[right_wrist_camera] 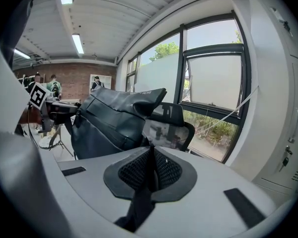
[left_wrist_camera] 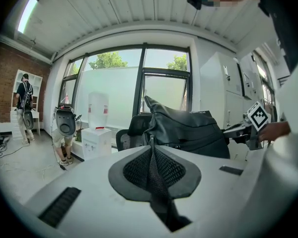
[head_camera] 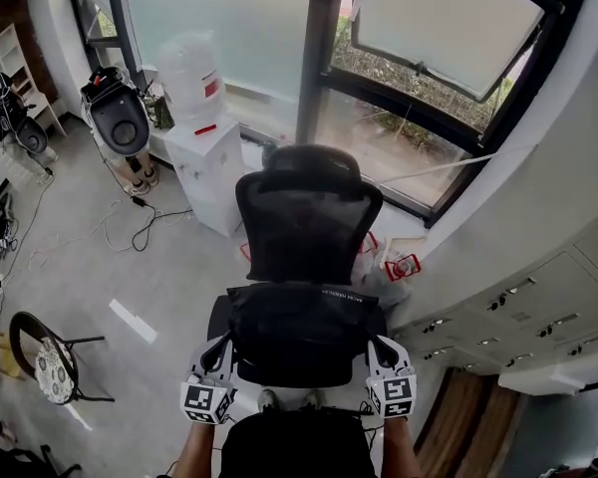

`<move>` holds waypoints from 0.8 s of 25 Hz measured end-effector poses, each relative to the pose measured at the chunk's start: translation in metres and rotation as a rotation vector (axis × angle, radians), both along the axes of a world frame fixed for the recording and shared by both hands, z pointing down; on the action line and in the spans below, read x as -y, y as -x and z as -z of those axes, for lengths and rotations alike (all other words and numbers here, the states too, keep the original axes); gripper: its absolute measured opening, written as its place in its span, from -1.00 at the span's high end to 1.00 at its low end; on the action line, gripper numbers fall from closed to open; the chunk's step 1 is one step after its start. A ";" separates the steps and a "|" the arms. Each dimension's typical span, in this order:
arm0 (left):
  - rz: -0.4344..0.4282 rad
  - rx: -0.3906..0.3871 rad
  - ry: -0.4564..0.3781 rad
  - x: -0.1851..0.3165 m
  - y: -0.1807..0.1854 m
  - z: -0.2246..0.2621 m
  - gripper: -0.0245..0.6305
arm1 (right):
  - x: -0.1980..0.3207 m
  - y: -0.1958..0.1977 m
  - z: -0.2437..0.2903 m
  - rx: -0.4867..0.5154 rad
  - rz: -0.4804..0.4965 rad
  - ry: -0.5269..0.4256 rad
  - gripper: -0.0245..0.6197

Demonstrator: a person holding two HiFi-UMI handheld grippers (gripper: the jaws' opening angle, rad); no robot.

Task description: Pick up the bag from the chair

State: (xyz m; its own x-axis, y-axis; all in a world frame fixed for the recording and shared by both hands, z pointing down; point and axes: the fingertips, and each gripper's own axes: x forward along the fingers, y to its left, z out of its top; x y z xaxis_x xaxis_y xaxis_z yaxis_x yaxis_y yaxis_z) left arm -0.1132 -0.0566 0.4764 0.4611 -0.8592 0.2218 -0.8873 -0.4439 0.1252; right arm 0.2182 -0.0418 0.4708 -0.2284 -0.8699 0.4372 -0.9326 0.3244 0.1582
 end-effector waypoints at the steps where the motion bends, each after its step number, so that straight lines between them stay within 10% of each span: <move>1: 0.002 -0.002 0.003 0.000 0.001 -0.001 0.88 | 0.000 0.001 -0.002 -0.001 0.001 0.002 0.88; 20: -0.002 -0.005 0.023 -0.019 0.008 -0.010 0.88 | -0.014 0.011 -0.010 0.002 0.001 0.015 0.88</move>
